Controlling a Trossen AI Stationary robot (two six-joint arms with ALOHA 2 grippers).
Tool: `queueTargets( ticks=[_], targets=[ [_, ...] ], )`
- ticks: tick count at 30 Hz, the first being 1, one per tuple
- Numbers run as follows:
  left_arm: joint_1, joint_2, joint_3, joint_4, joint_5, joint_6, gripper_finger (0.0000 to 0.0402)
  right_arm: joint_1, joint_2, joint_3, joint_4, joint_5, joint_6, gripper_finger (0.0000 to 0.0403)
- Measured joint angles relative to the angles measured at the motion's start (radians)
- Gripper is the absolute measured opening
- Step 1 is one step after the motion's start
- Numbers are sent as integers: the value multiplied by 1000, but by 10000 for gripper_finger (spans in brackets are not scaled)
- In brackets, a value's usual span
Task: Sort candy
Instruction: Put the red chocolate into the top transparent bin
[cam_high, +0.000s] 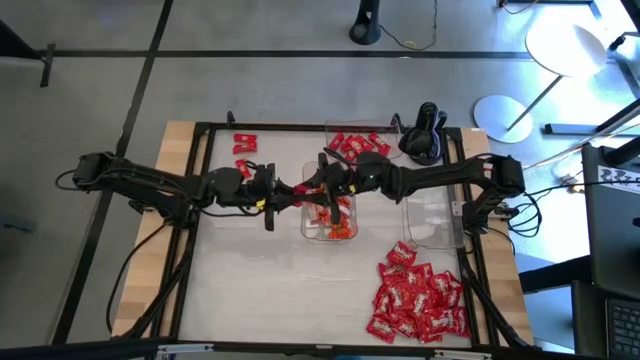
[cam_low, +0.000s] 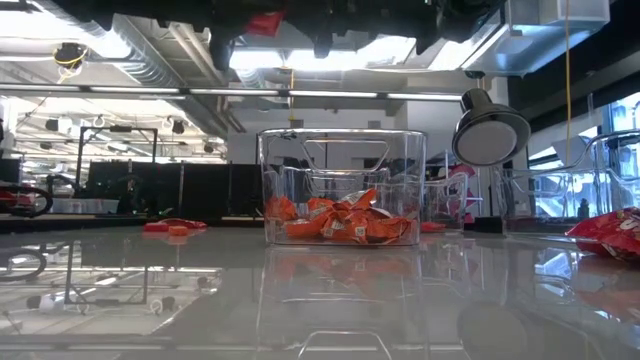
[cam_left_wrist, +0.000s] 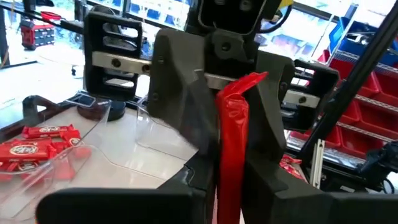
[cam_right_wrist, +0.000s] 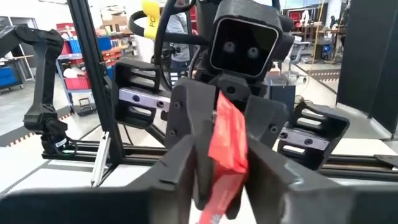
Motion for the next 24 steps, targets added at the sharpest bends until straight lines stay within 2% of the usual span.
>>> queueTargets(
  ticks=[5, 8, 11, 15, 19, 24],
  targets=[
    [0, 0, 0, -5, -1, -1, 51, 0, -1, 0, -2, -1, -13, 45],
    [0, -1, 0, -3, -2, 0, 57, -3, -2, 0, -1, 1, -23, 18],
    [14, -2, 0, -4, 2, -8, 83, -10, -2, 0, 0, 0, -37, 15],
    [39, -3, 0, -45, 3, -34, 145, -42, -36, 0, -52, 0, -44, 28],
    [61, -28, 0, -193, 3, -31, 202, -111, -127, 0, -245, 36, -79, 25],
    [94, -50, 0, -391, -36, -108, 232, -216, -235, 1, -546, 228, -196, 21]
  ],
)
